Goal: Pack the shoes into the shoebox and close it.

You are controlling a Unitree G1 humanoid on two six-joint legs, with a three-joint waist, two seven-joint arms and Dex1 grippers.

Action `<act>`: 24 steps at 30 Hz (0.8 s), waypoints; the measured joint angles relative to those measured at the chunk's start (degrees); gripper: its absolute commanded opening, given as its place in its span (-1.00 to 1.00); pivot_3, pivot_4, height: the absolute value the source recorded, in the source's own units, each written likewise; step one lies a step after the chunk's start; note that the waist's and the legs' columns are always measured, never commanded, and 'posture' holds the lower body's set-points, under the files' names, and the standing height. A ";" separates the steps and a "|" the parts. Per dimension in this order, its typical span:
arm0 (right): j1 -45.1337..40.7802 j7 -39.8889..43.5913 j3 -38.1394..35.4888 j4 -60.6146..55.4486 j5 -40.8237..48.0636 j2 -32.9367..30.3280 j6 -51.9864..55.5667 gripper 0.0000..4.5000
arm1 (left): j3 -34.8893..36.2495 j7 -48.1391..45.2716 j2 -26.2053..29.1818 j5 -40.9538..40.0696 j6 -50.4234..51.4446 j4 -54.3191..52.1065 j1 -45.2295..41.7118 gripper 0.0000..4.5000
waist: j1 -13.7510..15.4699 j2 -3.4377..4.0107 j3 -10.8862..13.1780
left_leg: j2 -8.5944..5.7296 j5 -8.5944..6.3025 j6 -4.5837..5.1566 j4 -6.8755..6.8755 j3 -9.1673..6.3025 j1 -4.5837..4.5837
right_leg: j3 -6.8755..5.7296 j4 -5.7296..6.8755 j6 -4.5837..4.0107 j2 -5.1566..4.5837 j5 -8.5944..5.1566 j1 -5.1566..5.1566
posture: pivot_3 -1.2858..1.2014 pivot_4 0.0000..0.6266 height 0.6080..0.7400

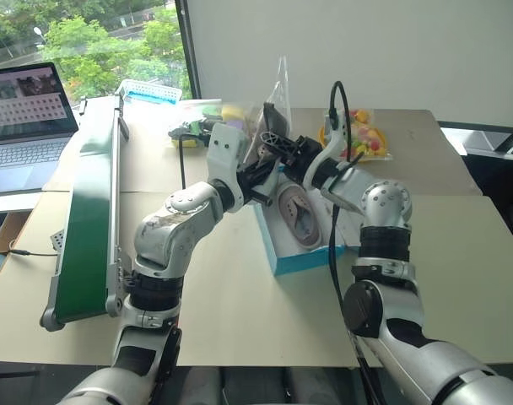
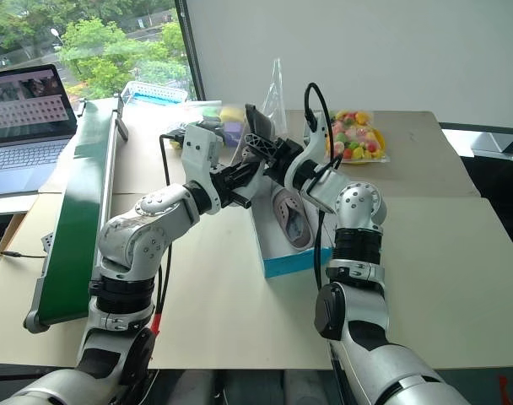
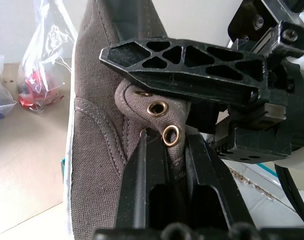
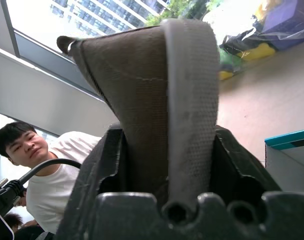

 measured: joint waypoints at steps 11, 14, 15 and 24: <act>-0.10 1.41 4.31 0.12 -0.93 -0.85 -0.45 -0.76 | 2.01 -2.30 5.32 -4.73 7.90 -8.48 3.12 -0.15 | -0.12 0.01 0.01 | 0.01 0.00 0.00 -0.02 -0.01 -0.01 | 0.00 -0.02 0.00 0.01 0.00 0.00 | 0.03 -0.52 1.00; -0.24 2.05 6.68 0.54 -3.83 -3.89 -1.82 -0.76 | 1.75 -6.20 12.48 -6.36 10.12 -12.27 4.36 0.19 | 0.07 0.02 0.02 | 0.01 0.00 0.00 0.00 -0.02 -0.01 | 0.00 -0.03 0.01 0.02 -0.01 -0.01 | 0.03 -0.52 1.00; -0.35 2.68 8.13 0.53 -4.67 -4.61 -1.82 -0.76 | 1.75 -7.81 15.25 -6.95 10.58 -12.82 4.88 0.19 | -0.07 0.03 0.03 | 0.01 0.00 0.00 -0.02 -0.01 0.01 | 0.01 -0.04 0.01 0.03 -0.01 -0.01 | 0.03 -0.52 1.00; -0.63 11.13 27.42 -5.79 -16.22 -18.66 2.53 -0.76 | 4.95 -21.47 38.40 -5.08 6.71 -10.88 9.19 0.19 | -0.60 0.16 0.13 | 0.05 0.00 0.00 -0.24 0.00 -0.05 | 0.02 -0.15 -0.02 0.06 -0.04 -0.18 | 0.03 -0.52 1.00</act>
